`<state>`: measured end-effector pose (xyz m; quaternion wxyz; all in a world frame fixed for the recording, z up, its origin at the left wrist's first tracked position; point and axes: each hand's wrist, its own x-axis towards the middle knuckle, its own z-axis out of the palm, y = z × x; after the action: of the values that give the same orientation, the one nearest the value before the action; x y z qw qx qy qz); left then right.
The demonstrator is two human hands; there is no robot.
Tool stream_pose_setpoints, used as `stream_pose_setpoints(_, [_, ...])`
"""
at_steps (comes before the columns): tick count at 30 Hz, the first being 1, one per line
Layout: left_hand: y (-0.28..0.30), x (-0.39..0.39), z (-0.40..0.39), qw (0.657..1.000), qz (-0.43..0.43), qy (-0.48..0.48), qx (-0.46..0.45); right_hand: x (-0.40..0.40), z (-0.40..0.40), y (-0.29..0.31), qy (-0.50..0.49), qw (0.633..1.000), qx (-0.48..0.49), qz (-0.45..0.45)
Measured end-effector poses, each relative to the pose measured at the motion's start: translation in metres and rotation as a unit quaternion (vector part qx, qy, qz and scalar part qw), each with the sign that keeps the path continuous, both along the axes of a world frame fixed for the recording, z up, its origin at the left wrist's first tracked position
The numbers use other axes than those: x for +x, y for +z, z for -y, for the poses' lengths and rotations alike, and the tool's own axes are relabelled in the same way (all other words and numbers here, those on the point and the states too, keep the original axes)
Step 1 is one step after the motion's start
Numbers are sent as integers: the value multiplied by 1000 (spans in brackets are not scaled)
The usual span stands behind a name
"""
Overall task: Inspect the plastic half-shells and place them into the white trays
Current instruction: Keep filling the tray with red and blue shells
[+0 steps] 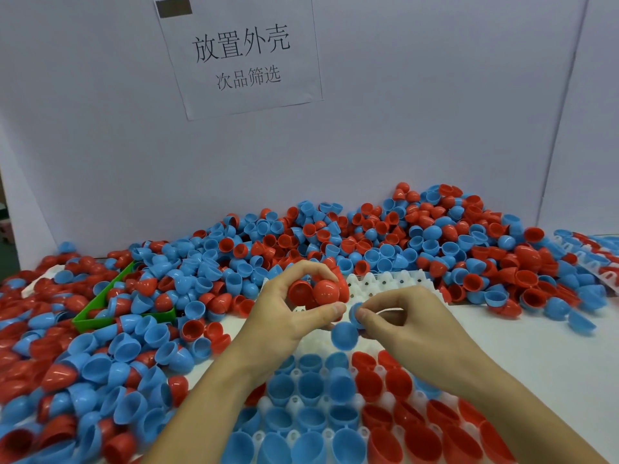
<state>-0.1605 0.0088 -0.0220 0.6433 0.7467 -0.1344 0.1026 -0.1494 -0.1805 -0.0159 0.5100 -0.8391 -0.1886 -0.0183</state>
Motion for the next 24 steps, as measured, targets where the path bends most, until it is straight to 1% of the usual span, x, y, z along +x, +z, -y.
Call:
stream_pose_setpoints(4, [-1, 2, -2, 999, -5, 35, -11, 2, 3, 0, -44, 999, 3, 19])
stream_pose_setpoints(7, [-1, 4, -5, 998, -7, 55, -42, 7, 8, 1, -66, 997, -14, 22])
stream_pose_setpoints(12, [-2, 7, -7, 996, -8, 64, -57, 20, 30, 4, -109, 992, -47, 52])
stream_pose_setpoints(14, [-2, 7, -8, 996, -11, 66, -57, 25, 42, 9, -111, 989, -67, 64])
stream_pose_setpoints(18, [-3, 7, -9, 996, -16, 63, -53, 28, 74, 23, -67, 981, -166, 71])
stream_pose_setpoints(21, [-4, 8, -9, 997, -18, 64, -46, 28, 90, 30, -71, 967, -229, 82])
stream_pose_setpoints(24, [-4, 7, -9, 997, -20, 61, -46, 27, 99, 33, -55, 951, -301, 55])
